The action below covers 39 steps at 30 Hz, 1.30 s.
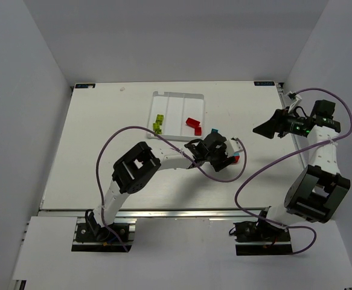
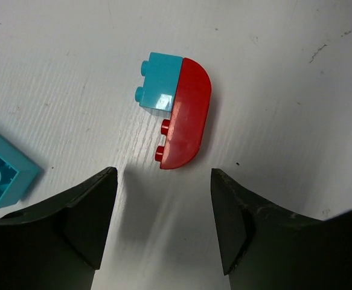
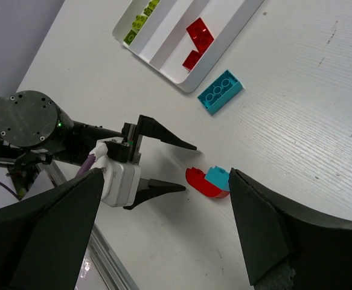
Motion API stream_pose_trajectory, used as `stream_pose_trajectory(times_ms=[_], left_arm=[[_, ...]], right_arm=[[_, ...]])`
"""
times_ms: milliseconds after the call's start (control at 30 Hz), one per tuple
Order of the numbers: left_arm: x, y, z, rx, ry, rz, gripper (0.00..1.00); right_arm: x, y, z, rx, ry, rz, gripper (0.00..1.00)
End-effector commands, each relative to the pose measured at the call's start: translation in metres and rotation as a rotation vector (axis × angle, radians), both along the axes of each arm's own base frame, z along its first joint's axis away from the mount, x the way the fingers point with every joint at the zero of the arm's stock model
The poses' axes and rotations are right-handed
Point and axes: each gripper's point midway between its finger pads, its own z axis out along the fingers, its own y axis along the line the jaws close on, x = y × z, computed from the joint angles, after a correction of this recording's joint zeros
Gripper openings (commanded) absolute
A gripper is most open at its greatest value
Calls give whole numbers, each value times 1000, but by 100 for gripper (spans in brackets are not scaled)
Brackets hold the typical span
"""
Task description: Sort the legos into containers by color
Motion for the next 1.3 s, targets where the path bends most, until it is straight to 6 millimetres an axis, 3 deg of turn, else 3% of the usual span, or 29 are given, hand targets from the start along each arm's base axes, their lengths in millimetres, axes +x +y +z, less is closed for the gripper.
stream_pose_trajectory(times_ms=[0, 233, 467, 600, 633, 733, 833, 967, 1000, 1033, 1167, 1233, 1267], left_arm=[[5, -24, 31, -89, -46, -39, 73], [5, -36, 30, -120, -33, -58, 71], [0, -45, 27, -129, -4, -65, 63], [-1, -46, 23, -126, 16, -61, 48], [-2, -46, 22, -126, 19, -62, 38], [-4, -47, 22, -128, 35, -64, 22], [-7, -45, 22, -125, 46, -70, 16], [-12, -38, 27, -121, 47, -76, 9], [-13, -37, 37, -134, 38, -79, 8], [-17, -29, 31, -118, 46, -80, 8], [-30, -7, 38, -112, 36, -87, 6], [-35, 2, 54, -129, 13, -94, 6], [-42, 15, 43, -101, 26, -92, 6]], right_arm=[[-2, -1, 3, 50, -8, 5, 89], [-3, -7, 3, 71, -6, -2, 89], [-3, -9, 1, 71, -3, -7, 89], [-3, -10, 1, 70, -4, -8, 89], [-4, -11, 1, 69, -5, -12, 89], [-4, -10, -1, 63, -3, -11, 89], [-3, -12, -2, 54, -1, -18, 89], [-1, -16, -6, 8, -9, -41, 89], [0, -17, -7, 1, -5, -48, 89], [1, -19, -9, -17, -11, -60, 89], [6, -24, -15, -35, 1, -90, 89], [7, -26, -16, -35, 8, -96, 89], [8, -26, -18, -32, 14, -98, 89]])
